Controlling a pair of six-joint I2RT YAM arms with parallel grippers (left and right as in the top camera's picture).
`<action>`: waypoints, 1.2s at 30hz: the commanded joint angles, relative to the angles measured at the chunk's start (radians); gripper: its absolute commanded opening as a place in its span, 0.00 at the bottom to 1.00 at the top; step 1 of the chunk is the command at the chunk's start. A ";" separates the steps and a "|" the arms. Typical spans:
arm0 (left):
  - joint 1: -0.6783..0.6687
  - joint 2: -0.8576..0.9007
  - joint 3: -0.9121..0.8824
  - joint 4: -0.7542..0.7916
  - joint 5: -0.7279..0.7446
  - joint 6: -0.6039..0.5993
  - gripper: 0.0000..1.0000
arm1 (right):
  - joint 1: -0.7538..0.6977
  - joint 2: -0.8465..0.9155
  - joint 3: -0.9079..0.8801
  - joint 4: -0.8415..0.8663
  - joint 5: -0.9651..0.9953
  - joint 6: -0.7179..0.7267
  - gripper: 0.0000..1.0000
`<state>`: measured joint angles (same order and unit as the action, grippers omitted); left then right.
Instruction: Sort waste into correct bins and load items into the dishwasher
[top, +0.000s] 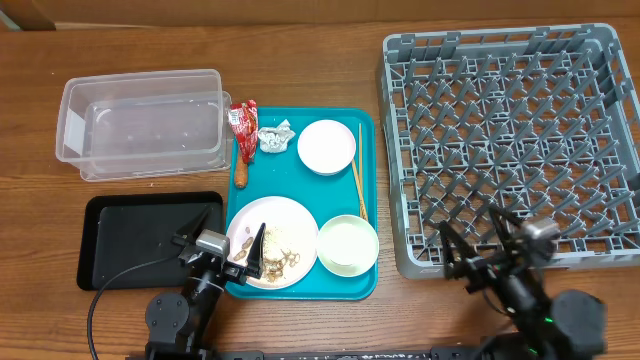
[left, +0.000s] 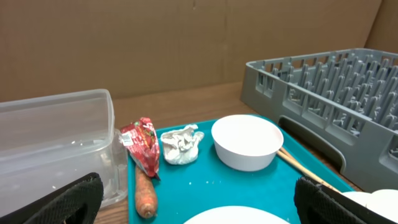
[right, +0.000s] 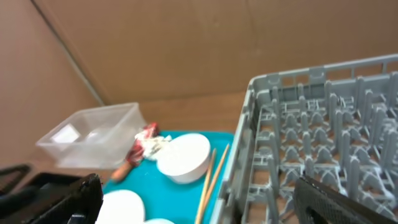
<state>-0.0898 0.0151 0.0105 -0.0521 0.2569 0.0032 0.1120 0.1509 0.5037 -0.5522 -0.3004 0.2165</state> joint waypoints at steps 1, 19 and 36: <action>0.005 -0.011 -0.006 0.003 0.010 -0.003 1.00 | -0.003 0.149 0.216 -0.138 -0.023 0.013 1.00; 0.005 -0.011 -0.006 0.003 0.010 -0.003 1.00 | 0.118 0.810 0.693 -0.527 -0.158 0.032 1.00; 0.005 -0.011 -0.006 0.003 0.010 -0.003 1.00 | 0.620 1.270 0.693 -0.546 0.221 0.154 0.94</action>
<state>-0.0898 0.0151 0.0093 -0.0521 0.2584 0.0032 0.7238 1.3926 1.1873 -1.1065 -0.1299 0.3473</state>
